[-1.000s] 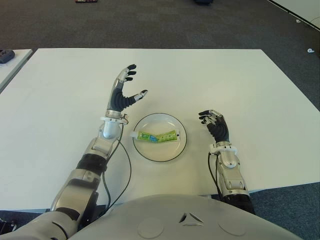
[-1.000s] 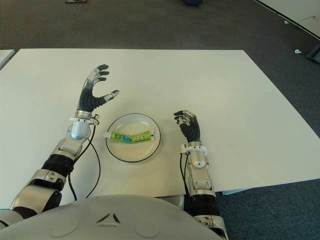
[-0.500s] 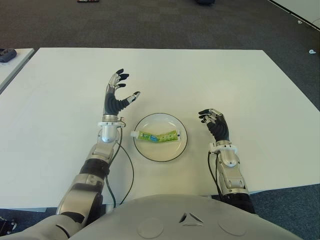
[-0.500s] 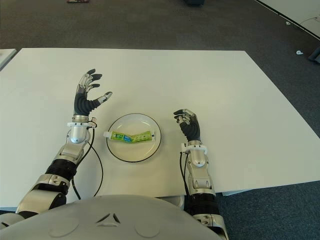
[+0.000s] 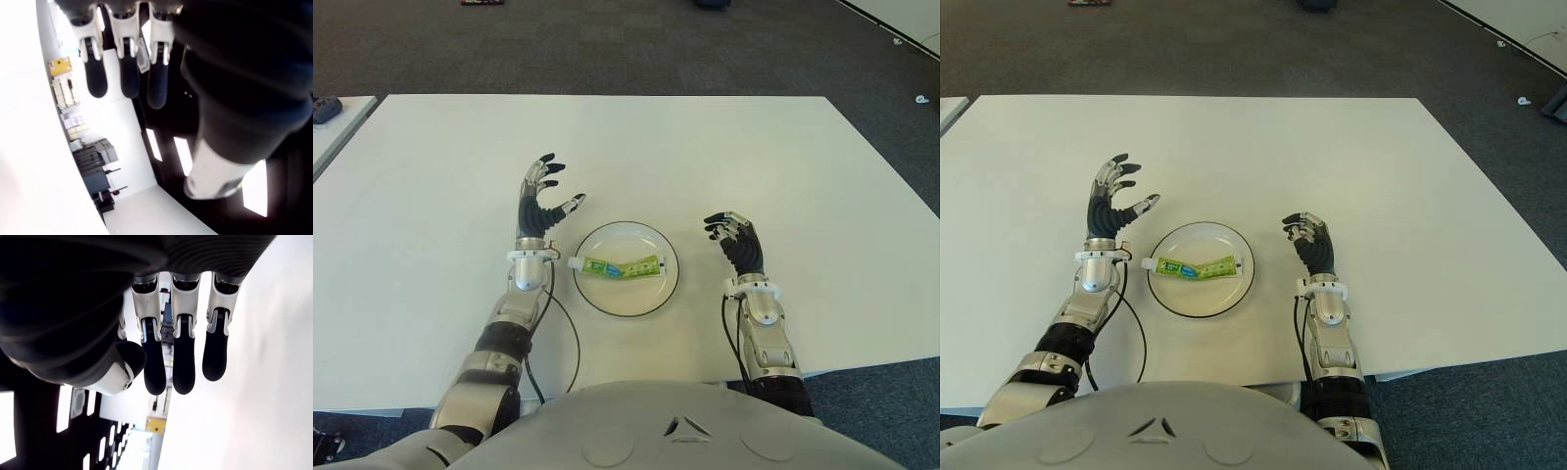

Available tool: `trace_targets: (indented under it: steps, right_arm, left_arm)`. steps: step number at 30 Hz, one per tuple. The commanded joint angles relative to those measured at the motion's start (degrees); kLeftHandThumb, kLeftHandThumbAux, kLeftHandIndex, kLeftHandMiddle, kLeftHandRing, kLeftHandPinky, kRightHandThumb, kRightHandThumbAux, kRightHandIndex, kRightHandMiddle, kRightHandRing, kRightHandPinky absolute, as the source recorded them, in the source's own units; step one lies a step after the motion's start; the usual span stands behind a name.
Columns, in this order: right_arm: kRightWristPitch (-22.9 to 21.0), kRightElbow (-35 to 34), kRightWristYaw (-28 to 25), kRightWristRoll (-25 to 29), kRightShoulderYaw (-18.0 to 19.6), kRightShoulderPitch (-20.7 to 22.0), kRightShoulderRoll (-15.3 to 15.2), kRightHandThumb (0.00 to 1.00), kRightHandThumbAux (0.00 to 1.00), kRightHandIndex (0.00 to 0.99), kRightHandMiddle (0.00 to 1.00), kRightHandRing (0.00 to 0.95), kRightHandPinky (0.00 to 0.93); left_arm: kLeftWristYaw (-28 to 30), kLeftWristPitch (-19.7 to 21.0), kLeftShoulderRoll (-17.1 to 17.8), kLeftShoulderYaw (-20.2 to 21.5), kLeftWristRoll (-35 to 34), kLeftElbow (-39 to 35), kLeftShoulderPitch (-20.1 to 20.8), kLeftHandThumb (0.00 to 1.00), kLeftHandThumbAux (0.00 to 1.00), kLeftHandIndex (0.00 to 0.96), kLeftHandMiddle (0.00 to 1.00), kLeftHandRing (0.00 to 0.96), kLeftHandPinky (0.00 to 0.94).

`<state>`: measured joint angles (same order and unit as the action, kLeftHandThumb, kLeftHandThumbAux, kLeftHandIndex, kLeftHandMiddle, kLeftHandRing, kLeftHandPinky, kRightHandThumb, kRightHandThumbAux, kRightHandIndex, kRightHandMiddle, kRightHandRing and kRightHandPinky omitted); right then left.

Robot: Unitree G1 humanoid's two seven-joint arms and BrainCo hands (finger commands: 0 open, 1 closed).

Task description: Put the toothpaste on the table into the plate.

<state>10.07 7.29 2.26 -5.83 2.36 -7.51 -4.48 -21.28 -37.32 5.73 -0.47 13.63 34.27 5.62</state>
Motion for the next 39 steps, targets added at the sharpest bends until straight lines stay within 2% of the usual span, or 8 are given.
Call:
trace_targets:
  steps: [1, 4, 9, 17, 24, 31, 39]
  right_arm:
    - [0.8, 1.15, 0.2, 0.76, 0.37, 1.05, 0.19, 0.706, 0.73, 0.421, 0.436, 0.43, 0.446]
    - [1.35, 1.7, 0.0, 1.03, 0.48, 1.32, 0.14, 0.706, 0.73, 0.421, 0.437, 0.431, 0.447]
    - [1.85, 2.35, -0.19, 1.38, 0.58, 1.75, 0.11, 0.706, 0.729, 0.422, 0.438, 0.431, 0.442]
    - [0.64, 1.96, 0.22, 0.7, 0.45, 1.91, 0.07, 0.707, 0.729, 0.423, 0.434, 0.427, 0.435]
    - [0.96, 1.96, -0.26, 1.07, 0.44, 2.04, -0.03, 0.707, 0.728, 0.424, 0.434, 0.422, 0.434]
    - [0.97, 1.73, -0.34, 1.21, 0.57, 1.94, -0.01, 0.707, 0.728, 0.425, 0.432, 0.42, 0.43]
    - [0.87, 2.14, 0.05, 0.84, 0.49, 1.88, 0.11, 0.707, 0.729, 0.424, 0.429, 0.42, 0.433]
  left_arm:
    - [-2.56, 1.24, -1.23, 0.78, 0.86, 0.52, -1.21, 0.567, 0.763, 0.414, 0.464, 0.484, 0.505]
    - [-3.29, 1.07, -1.81, 0.8, 0.77, 0.83, -1.95, 0.654, 0.735, 0.421, 0.486, 0.501, 0.506]
    - [-3.08, 0.94, -2.3, 0.73, 0.22, 1.29, -3.34, 0.691, 0.723, 0.425, 0.497, 0.507, 0.502]
    - [-3.17, 0.96, -3.08, 0.46, 0.39, 2.35, -4.01, 0.699, 0.721, 0.427, 0.506, 0.51, 0.507]
    - [-2.57, 2.03, -3.39, 0.04, 0.51, 2.55, -4.86, 0.7, 0.72, 0.428, 0.506, 0.51, 0.51]
    - [-2.32, 1.04, -3.51, -0.18, 0.08, 3.17, -5.07, 0.701, 0.72, 0.428, 0.516, 0.518, 0.525]
    - [-1.02, 1.67, -3.27, 0.01, -1.29, 3.41, -5.57, 0.701, 0.719, 0.429, 0.532, 0.54, 0.531]
